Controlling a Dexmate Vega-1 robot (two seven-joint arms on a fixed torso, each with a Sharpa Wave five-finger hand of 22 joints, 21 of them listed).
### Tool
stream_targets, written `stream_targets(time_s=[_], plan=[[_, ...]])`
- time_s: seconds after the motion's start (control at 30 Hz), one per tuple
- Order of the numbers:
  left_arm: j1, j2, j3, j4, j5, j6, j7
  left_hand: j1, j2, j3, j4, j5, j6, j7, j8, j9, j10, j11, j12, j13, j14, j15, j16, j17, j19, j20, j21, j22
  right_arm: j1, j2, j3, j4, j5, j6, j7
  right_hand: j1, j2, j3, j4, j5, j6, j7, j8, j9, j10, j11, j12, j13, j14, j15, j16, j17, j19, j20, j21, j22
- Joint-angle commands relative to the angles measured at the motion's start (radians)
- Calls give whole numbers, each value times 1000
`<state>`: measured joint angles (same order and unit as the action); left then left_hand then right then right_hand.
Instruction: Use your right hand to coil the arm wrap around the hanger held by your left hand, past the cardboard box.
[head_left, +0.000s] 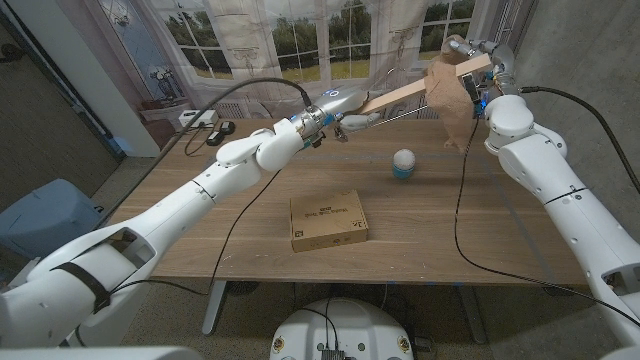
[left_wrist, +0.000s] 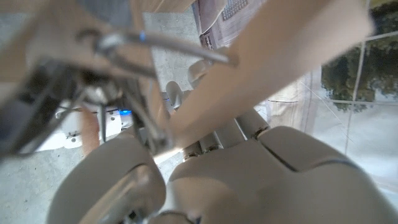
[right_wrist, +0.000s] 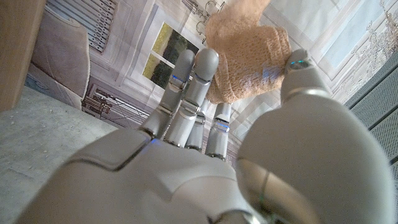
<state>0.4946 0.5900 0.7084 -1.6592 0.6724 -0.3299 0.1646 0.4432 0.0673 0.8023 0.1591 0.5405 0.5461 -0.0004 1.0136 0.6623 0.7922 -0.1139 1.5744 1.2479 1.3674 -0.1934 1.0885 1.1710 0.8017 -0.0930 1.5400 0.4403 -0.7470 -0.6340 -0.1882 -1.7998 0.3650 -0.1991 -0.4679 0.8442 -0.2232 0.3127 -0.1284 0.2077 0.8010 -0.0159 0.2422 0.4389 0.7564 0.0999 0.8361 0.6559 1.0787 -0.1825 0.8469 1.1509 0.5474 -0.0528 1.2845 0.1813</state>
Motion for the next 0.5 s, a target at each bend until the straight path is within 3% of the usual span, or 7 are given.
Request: stream_targets(time_s=[0.03,0.27,0.5], plan=[[-3,44,12,-26,159,63,49,2,6,6,2,0,1,7,5,-3,6,-2,8,2,2,-3,0,-1,-7,-41,6,5,-6,-17,-9,-5,17,-7,-25,386,393,3,-1,5,236,46,0,3,168,-135,-1,5,1,-33,-2,5,-2,-16,8,3],[-8,49,5,-16,84,48,7,1,7,7,2,0,1,7,11,-5,9,0,8,2,0,-5,2,4,-4,-41,4,1,5,-10,-31,17,15,-1,-26,386,392,3,-1,5,240,48,0,4,170,-135,-2,5,0,-33,-5,3,-3,-16,12,2],[-32,61,-23,-16,-113,21,-163,1,8,7,2,0,5,10,13,-9,8,-1,8,2,1,-3,1,0,-5,-40,5,2,-9,13,-53,73,30,12,-25,386,392,3,-1,5,239,48,-2,7,172,-134,-4,4,2,-33,-4,6,-4,-17,16,1]])
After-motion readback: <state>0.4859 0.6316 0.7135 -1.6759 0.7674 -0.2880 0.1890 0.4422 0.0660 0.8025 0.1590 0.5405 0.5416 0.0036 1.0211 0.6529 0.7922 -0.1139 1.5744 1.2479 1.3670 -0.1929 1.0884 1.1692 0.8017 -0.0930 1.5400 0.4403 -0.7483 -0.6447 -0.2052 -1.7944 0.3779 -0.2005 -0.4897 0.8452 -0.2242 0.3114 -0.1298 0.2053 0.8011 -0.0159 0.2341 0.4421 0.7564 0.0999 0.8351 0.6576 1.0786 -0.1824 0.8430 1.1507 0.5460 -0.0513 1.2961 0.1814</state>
